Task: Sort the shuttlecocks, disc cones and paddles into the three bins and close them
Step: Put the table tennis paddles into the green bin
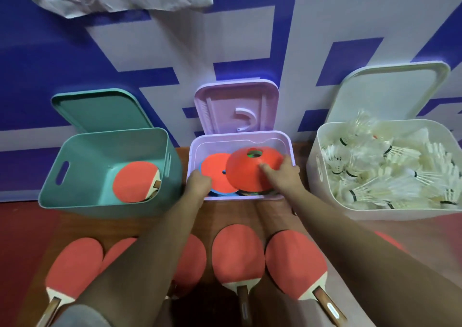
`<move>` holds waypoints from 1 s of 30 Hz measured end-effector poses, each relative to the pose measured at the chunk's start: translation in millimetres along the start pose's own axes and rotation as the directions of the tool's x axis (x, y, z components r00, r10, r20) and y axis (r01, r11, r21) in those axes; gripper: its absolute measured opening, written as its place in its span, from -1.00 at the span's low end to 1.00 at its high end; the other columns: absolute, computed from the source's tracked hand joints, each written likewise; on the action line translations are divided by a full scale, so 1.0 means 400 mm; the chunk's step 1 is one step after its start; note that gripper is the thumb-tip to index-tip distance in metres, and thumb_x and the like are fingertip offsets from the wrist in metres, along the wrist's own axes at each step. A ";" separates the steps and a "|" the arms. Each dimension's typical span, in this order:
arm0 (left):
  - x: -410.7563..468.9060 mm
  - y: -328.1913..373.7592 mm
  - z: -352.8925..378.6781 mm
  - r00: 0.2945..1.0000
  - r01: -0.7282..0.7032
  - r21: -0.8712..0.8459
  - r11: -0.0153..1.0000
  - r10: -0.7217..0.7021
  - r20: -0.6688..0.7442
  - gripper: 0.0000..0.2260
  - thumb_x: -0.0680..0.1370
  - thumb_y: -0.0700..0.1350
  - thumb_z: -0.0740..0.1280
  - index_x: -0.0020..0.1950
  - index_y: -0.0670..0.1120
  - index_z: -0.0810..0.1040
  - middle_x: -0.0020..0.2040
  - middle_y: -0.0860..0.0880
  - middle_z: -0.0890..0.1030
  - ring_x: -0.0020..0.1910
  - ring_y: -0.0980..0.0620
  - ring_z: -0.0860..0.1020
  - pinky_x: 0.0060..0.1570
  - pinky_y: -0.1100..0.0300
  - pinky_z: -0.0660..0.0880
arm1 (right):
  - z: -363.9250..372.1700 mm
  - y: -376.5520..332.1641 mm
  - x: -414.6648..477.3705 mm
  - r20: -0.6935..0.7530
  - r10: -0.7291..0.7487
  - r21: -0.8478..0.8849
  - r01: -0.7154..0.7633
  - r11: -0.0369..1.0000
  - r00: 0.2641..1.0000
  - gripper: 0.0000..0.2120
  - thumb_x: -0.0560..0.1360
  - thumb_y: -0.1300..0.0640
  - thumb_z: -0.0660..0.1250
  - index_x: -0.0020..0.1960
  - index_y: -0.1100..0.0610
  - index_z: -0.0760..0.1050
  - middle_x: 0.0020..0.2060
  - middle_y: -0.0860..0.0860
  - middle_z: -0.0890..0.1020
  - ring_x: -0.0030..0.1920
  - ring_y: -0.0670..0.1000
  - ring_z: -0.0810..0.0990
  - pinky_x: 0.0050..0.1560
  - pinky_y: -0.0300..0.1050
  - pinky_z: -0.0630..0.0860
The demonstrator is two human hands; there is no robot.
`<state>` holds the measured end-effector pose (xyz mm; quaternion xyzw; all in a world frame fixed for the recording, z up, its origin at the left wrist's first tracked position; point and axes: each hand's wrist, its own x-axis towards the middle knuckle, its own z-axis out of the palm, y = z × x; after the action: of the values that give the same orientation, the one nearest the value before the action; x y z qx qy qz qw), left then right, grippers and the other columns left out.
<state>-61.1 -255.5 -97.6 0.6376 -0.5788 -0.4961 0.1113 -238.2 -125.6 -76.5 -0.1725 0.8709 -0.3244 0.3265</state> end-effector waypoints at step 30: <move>-0.257 -0.672 -0.660 0.965 -0.230 0.359 0.904 0.260 -0.036 -0.88 0.44 -0.33 0.35 -0.04 -0.24 0.58 -0.07 -0.13 0.62 -0.05 -0.09 0.60 0.01 0.17 0.46 | 0.474 0.038 -0.622 0.250 -0.347 -0.229 0.404 0.886 0.904 -0.51 0.42 -0.04 0.26 0.25 0.23 0.45 0.12 0.20 0.46 0.19 0.23 0.44 0.26 -0.01 0.37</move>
<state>325.5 -200.5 -110.8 0.5893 -0.7285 -0.3398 0.0808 70.5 -72.9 -82.4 -0.4143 0.8194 -0.2381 0.3166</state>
